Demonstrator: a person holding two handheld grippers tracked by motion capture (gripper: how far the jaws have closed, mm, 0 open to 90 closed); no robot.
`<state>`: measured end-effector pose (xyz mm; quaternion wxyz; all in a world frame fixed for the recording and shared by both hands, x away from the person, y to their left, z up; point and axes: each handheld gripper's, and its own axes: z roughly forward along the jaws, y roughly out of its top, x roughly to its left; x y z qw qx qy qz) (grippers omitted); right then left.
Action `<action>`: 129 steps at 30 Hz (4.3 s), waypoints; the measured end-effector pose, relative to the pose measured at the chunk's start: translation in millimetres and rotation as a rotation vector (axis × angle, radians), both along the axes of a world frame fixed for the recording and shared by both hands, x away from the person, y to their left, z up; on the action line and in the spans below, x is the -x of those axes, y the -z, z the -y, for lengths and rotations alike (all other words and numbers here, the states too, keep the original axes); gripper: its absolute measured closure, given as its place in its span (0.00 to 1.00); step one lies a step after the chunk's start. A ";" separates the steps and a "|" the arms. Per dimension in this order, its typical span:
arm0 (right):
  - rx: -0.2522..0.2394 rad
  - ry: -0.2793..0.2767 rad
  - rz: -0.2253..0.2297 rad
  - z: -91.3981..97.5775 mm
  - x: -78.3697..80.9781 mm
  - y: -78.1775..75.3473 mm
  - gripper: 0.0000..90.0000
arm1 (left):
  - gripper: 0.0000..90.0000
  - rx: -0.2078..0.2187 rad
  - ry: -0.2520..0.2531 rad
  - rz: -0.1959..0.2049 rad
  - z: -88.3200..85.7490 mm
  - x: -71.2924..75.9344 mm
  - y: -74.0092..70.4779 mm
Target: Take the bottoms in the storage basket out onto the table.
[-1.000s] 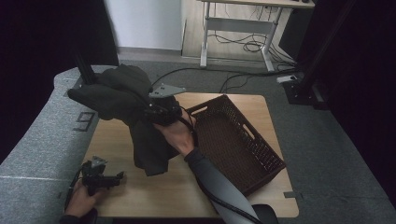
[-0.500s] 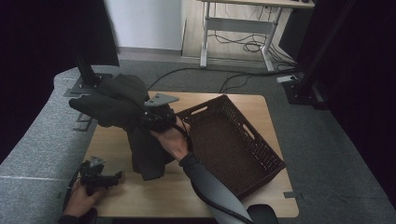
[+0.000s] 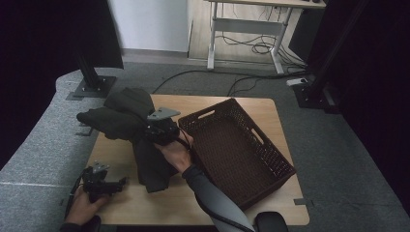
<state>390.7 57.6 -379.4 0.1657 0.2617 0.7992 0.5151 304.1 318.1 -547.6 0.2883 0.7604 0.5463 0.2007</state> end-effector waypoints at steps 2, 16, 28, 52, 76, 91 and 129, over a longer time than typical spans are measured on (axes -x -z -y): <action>0.002 0.003 0.000 -0.3 -0.4 2.6 0.75 | 0.00 -0.001 0.000 -0.001 0.0 0.0 0.0; 0.043 0.034 -0.033 -2.0 -4.6 39.6 0.75 | 0.00 0.002 -0.002 0.003 0.2 -0.1 0.1; 0.054 0.050 -0.073 -0.7 -5.9 62.1 0.75 | 0.00 -0.001 -0.002 0.003 0.1 -0.1 0.1; 0.142 0.059 -0.144 -5.7 -7.4 105.2 0.72 | 0.00 -0.002 -0.002 0.003 0.1 -0.1 0.2; 0.180 0.030 -0.162 0.7 -8.1 103.3 0.36 | 0.00 -0.002 -0.003 0.003 0.4 -0.1 0.2; 0.136 -0.011 -0.202 10.6 -4.4 73.3 0.14 | 0.00 -0.003 -0.003 0.003 0.4 -0.1 0.2; 0.203 -0.024 -0.097 40.3 17.2 18.2 0.00 | 0.00 -0.002 -0.004 0.004 0.5 -0.1 0.3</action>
